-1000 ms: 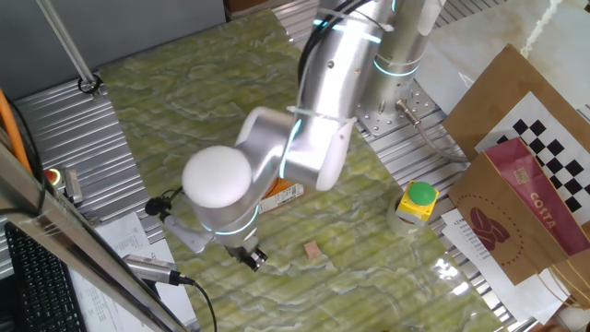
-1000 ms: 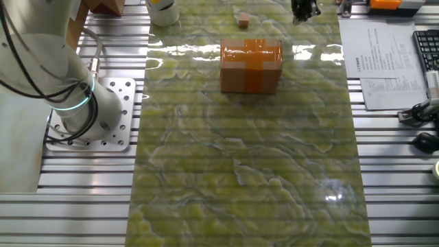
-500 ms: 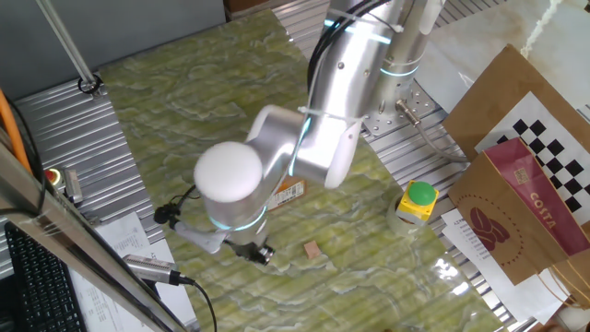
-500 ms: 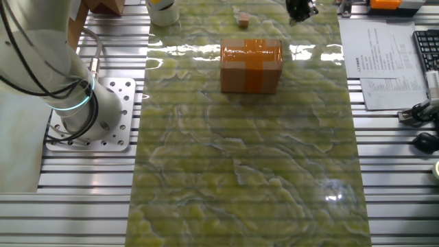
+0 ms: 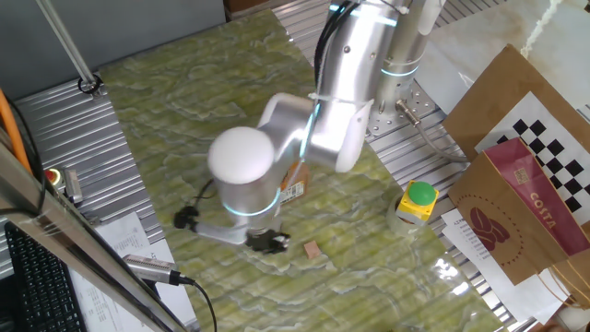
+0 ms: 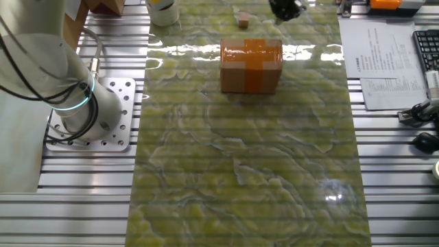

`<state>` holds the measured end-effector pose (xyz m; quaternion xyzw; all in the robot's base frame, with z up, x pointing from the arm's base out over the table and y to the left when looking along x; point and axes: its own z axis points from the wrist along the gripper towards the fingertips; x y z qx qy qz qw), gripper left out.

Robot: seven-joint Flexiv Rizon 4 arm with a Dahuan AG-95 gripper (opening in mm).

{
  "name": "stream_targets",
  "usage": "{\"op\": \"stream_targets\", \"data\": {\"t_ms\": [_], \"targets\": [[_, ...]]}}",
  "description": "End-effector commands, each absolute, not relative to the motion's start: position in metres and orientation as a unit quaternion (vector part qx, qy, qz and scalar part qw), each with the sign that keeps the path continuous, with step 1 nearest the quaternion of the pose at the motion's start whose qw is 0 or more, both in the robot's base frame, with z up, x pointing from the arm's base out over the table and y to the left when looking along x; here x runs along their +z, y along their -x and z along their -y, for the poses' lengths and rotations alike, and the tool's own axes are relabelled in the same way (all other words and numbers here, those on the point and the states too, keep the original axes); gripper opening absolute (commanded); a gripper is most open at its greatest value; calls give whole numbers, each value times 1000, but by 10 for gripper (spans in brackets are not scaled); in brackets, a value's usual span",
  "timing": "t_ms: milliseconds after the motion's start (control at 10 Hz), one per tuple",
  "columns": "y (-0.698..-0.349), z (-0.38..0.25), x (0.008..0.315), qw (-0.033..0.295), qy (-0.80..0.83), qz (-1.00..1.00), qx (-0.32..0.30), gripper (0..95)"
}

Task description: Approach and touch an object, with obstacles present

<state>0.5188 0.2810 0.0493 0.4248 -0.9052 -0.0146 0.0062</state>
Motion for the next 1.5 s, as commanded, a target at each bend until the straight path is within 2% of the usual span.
{"op": "stream_targets", "data": {"t_ms": [100,700,1500], "targets": [[-488,-278,45,17,-516,856,-20,0],[-446,-270,37,56,-586,808,-36,0],[-423,-282,32,64,-622,780,-16,0]]}}
